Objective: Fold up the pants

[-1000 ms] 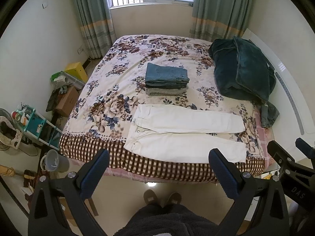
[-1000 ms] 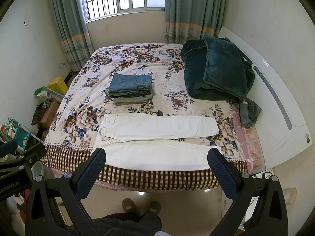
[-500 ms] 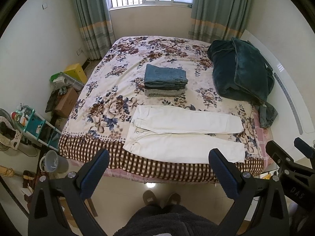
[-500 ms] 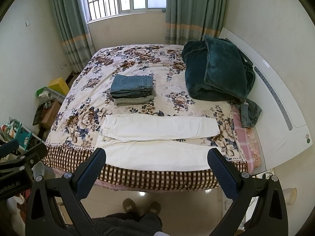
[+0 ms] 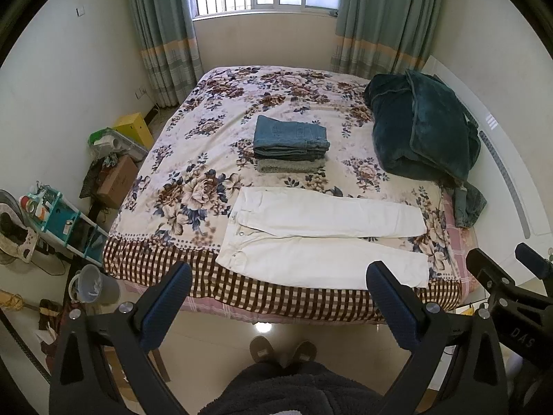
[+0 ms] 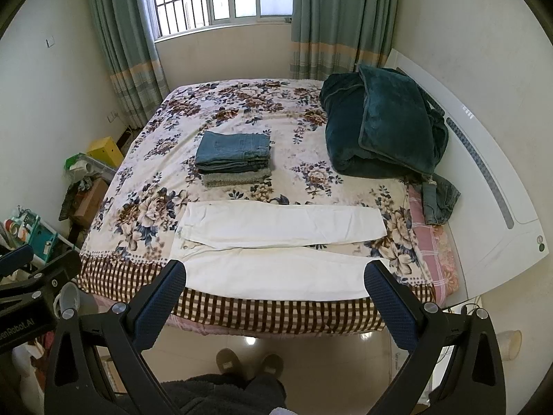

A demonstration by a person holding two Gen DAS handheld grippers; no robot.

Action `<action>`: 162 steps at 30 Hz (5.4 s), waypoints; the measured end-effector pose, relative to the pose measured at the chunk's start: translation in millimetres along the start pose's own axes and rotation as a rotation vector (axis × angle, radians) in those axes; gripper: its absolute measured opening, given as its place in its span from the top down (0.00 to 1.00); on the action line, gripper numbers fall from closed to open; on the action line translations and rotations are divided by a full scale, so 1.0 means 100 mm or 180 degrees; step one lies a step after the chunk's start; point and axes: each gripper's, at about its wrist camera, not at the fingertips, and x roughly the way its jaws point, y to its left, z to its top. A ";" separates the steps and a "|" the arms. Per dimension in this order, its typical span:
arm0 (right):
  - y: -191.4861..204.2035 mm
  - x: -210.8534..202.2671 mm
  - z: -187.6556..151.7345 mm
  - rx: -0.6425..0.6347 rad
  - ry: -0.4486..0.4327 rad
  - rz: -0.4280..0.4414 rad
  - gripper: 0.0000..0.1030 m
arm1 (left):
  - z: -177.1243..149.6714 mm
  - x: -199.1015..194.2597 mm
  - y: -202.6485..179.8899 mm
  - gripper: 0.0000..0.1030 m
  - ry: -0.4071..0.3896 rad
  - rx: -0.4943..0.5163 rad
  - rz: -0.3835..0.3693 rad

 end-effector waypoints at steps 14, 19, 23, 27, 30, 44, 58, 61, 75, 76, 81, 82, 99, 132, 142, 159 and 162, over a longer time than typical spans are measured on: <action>-0.01 -0.02 0.00 0.0007 -0.0008 0.0001 0.00 | -0.01 0.00 0.00 0.00 -0.0005 0.0018 0.0002; -0.01 -0.02 0.00 0.0003 -0.0009 -0.0001 0.00 | -0.01 -0.01 0.02 0.00 -0.0004 0.0014 -0.0008; -0.03 0.01 -0.02 0.0002 -0.0013 0.0002 0.00 | -0.02 -0.01 0.02 0.00 -0.0005 -0.0001 -0.0006; -0.01 -0.03 0.03 -0.0003 -0.0011 0.0006 0.00 | -0.02 -0.02 0.03 0.00 0.0002 -0.0003 -0.0008; 0.09 -0.22 0.07 -0.0029 0.0007 0.0025 0.00 | -0.02 -0.03 0.03 0.00 -0.0009 -0.0024 -0.0019; -0.25 0.48 0.21 0.0101 0.0287 0.0082 0.00 | 0.15 0.37 -0.12 0.00 -0.0082 -0.0172 0.0226; -1.41 3.25 0.66 0.0942 0.0918 -0.0259 0.00 | 0.91 2.87 -0.33 0.00 0.0707 -0.0270 0.0523; -1.65 4.14 0.81 0.1144 0.1096 -0.0411 0.00 | 1.16 3.66 -0.37 0.00 0.0965 -0.0339 0.0565; -2.63 8.08 0.67 0.2386 0.2080 -0.0789 0.00 | 1.51 7.31 -0.17 0.00 0.2210 -0.1201 0.0741; -2.68 8.26 0.65 0.2470 0.2121 -0.0831 0.00 | 1.49 7.50 -0.13 0.00 0.2263 -0.1294 0.0760; -3.02 9.02 0.50 0.2930 0.2217 -0.1067 0.00 | 1.39 8.09 0.03 0.00 0.2441 -0.1465 0.0935; -3.06 9.12 0.47 0.3038 0.2209 -0.1067 0.00 | 1.34 8.15 0.06 0.01 0.2481 -0.1484 0.0989; -2.73 8.94 0.25 0.3169 0.1620 -0.0730 0.96 | 0.93 6.39 0.27 0.97 0.1182 -0.1826 0.0608; -3.24 7.15 -2.69 0.3300 0.1809 -0.0064 0.58 | -1.55 5.48 0.74 0.94 0.1268 -0.1877 0.0757; -4.05 7.40 -3.21 0.4866 0.1293 0.0052 0.55 | -1.57 5.82 0.73 0.38 0.1393 -0.2171 0.0550; -3.84 7.08 -3.07 0.4366 0.1329 -0.0080 0.96 | -1.89 5.77 1.55 0.38 0.1325 -0.2870 0.0665; -3.60 7.13 -3.01 0.4213 0.1329 0.0256 0.58 | -1.90 5.74 1.63 0.80 0.1135 -0.2907 0.0664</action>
